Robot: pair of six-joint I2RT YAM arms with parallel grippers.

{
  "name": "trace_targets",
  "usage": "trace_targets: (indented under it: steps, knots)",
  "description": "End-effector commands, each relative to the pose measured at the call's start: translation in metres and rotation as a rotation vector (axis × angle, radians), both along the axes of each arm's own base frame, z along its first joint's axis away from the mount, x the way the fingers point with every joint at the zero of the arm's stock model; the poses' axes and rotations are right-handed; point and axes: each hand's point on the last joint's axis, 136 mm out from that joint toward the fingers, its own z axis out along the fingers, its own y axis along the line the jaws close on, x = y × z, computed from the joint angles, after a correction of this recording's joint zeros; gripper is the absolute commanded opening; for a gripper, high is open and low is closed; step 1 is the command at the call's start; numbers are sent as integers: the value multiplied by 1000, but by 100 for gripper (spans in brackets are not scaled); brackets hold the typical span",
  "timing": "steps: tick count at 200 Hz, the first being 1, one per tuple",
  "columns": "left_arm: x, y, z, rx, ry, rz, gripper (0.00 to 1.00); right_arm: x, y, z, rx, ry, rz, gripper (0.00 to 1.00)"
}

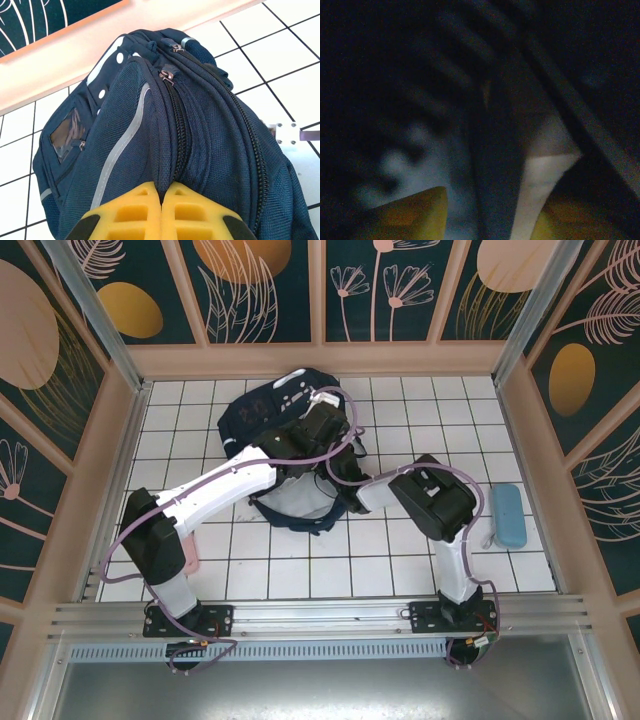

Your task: Pack the student bag

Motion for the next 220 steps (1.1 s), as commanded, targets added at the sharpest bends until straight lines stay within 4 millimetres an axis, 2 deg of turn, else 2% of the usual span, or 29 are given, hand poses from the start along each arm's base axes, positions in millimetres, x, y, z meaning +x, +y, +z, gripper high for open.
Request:
trace_targets:
  steps: [1, 15, 50, 88, 93, 121, 139, 143, 148, 168, 183, 200, 220]
  knots:
    - [8, -7, 80, -176, -185, 33, 0, -12, -11, 6, 70, 46, 49, 58]
    - [10, -9, 81, -179, -188, 31, 0, -26, -21, 9, 85, 56, 90, 62]
    - [15, -13, 80, -194, -190, 27, 0, -73, -42, 11, 66, 100, 196, 64]
    - [16, -20, 78, -227, -180, 13, 0, -116, -70, -8, -8, 188, 226, 62]
    - [20, -25, 64, -212, -158, 7, 0, -121, -75, -11, -26, 200, 229, 62]
    - [21, -41, 47, -219, -105, -40, 0, -143, -100, -13, -101, 204, 270, 61]
    - [20, -55, 32, -239, -48, -83, 1, -150, -126, -15, -143, 209, 278, 61]
    - [20, -59, 28, -244, -34, -94, 3, -155, -128, -16, -166, 214, 285, 60]
    - [20, -63, 23, -253, -17, -104, 4, -150, -144, -19, -194, 226, 246, 60]
    - [24, -76, 6, -293, 50, -131, 11, -148, -180, -20, -309, 227, 152, 61]
    - [26, -82, -5, -335, 108, -150, 27, -150, -199, -18, -367, 227, 109, 62]
    - [26, -80, -11, -413, 166, -163, 51, -148, -207, -8, -416, 201, 96, 62]
    - [22, -64, -8, -497, 192, -158, 64, -149, -201, 8, -438, 153, 140, 66]
